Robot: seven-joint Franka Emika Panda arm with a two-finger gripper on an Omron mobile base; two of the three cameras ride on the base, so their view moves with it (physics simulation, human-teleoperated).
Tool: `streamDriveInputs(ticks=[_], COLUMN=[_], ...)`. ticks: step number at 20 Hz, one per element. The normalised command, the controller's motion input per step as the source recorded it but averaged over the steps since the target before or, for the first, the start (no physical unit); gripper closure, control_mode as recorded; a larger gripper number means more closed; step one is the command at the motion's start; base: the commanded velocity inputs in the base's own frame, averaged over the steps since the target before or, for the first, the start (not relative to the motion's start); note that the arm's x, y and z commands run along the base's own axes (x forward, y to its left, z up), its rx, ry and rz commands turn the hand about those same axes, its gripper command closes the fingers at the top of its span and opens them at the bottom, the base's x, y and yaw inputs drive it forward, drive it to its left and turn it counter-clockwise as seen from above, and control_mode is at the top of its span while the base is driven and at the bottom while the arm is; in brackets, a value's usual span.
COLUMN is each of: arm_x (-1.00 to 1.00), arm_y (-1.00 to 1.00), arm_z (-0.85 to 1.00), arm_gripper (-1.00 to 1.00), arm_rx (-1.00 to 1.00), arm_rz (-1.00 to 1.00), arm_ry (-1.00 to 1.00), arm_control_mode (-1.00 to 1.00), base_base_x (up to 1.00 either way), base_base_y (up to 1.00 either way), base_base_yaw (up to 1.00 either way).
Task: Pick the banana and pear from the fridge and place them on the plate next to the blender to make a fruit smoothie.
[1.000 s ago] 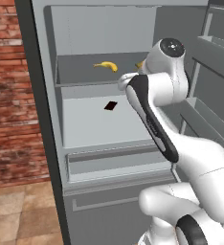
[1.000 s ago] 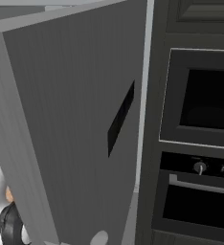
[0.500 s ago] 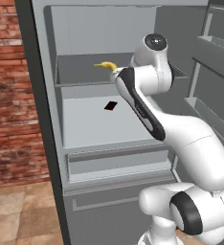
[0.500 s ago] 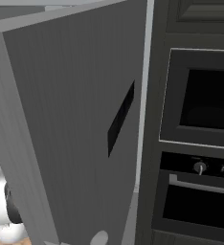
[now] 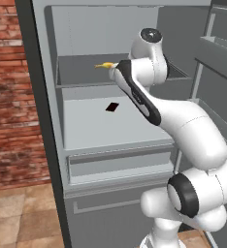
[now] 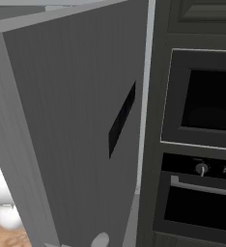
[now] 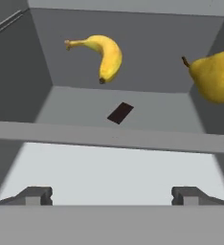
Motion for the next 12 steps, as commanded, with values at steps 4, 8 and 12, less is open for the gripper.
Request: streamDriveInputs(ticks=[4,8,12], arm_x=[0.46,0.52,0.51], arm_y=[0.01,0.17,0.19], arm_z=[0.0,0.0,0.0], arm_gripper=[-1.0,-1.0,-1.0], arm_rx=[0.0,0.0,0.0], arm_rz=[0.0,-0.01,-0.02], arm_ry=[0.0,0.0,0.0], arm_control_mode=[-1.0,-1.0,-1.0], base_base_x=[0.0,0.0,0.0], base_base_y=[0.0,0.0,0.0], base_base_yaw=[0.0,0.0,0.0])
